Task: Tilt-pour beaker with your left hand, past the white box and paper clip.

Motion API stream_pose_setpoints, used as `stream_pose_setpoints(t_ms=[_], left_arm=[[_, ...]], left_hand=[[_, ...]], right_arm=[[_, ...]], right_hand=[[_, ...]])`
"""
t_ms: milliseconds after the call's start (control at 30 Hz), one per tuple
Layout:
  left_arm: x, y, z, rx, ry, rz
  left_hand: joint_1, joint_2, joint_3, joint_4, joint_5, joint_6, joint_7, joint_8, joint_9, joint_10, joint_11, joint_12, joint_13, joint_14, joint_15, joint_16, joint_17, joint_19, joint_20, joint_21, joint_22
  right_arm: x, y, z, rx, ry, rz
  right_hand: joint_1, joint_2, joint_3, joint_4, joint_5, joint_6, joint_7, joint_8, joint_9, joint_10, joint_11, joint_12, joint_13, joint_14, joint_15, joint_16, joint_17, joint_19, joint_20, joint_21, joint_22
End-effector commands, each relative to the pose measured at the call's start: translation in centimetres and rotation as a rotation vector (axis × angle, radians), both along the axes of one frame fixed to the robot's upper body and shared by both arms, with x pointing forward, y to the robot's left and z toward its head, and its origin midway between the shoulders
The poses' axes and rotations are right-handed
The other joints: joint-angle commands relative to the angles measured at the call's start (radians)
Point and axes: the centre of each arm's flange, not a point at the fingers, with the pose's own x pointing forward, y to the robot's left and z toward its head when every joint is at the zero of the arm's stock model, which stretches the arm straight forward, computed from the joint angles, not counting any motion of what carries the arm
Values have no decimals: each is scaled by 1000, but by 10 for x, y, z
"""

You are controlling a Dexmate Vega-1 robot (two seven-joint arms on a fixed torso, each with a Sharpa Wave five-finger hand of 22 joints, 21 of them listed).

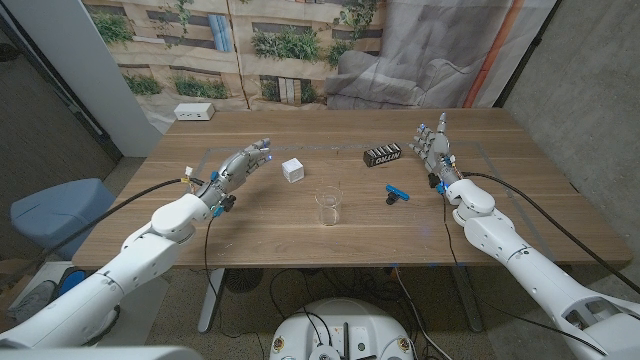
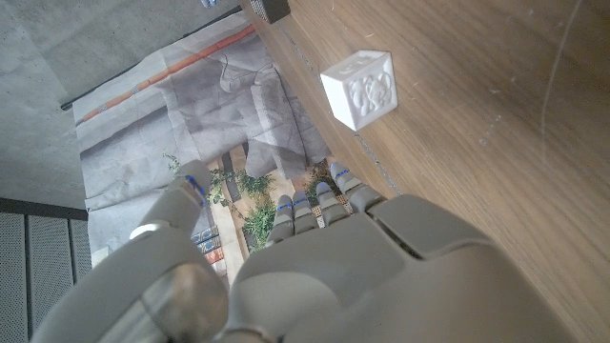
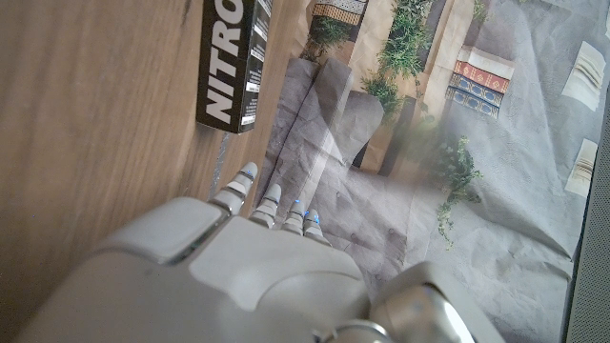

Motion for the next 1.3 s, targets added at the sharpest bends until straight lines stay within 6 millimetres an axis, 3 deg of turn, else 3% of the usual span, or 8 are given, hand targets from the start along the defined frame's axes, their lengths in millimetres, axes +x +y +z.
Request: stream_pose_setpoints(t_ms=[33,633,967,1300], left_arm=[[-17,2,-6,96,2,-31],[-47,1,-22,205,-25,-70],[-55,-7,-32,249,-30,-105],[-66,-19,-41,314,-60,-113]], left_hand=[[25,-9,4,-3,8,-10,-17,0,2,-2,-13,-2,5,-11,-39,-1,3,-10,-73,-3,0],[85,-62,12,-1,-9,-65,-31,-5,3,-69,-19,-12,6,-61,-33,-5,5,-57,-80,-9,1],[128,-108,12,2,-17,-119,-12,-6,4,-125,3,-13,7,-112,-13,-5,6,-112,-81,-10,2],[150,-129,11,3,-16,-136,-3,-2,4,-140,12,-8,7,-130,-8,-2,7,-134,-81,-9,2]], right_arm=[[0,0,0,0,0,0],[0,0,0,0,0,0],[0,0,0,0,0,0],[0,0,0,0,0,0]], right_hand=[[7,86,-6,1,6,-5,-1,5,1,-9,3,6,5,-5,-20,3,6,1,6,7,4],[7,86,-6,1,6,-5,-1,5,1,-9,3,6,5,-5,-20,3,6,1,6,7,4],[7,86,-6,1,6,-5,-1,5,1,-9,3,6,5,-5,-20,3,6,1,6,7,4],[7,86,-6,1,6,-5,-1,5,1,-9,3,6,5,-5,-20,3,6,1,6,7,4]])
